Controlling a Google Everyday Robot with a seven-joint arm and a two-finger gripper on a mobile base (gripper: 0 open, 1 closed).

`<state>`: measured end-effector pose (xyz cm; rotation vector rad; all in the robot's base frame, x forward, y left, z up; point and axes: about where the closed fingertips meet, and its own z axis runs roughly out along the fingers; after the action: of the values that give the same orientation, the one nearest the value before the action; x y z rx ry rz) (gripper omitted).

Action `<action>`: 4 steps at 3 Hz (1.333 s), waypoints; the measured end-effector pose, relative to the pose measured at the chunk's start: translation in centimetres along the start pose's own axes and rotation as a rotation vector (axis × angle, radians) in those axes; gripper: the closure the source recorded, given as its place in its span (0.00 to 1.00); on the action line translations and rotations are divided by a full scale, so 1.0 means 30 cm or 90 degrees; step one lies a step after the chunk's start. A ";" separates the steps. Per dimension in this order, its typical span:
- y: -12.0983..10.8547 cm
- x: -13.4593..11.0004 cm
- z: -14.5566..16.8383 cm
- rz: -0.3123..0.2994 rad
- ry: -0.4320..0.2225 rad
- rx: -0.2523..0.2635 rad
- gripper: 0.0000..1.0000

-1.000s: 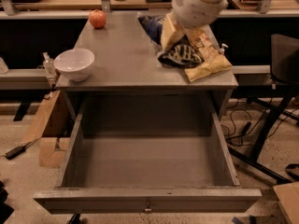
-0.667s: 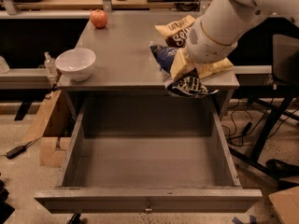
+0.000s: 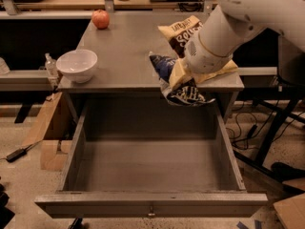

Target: Place blue chip bag into top drawer

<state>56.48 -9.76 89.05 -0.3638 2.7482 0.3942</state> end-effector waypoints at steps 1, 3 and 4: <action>-0.025 0.079 0.200 0.010 0.032 -0.058 1.00; -0.086 0.261 0.522 0.021 0.088 -0.110 1.00; -0.065 0.300 0.605 0.000 0.127 -0.115 0.81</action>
Offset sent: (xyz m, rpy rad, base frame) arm -0.0276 -0.0011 -0.2095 0.1654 0.1760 0.0709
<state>54.18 -7.72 68.94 -0.4716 2.9129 0.6413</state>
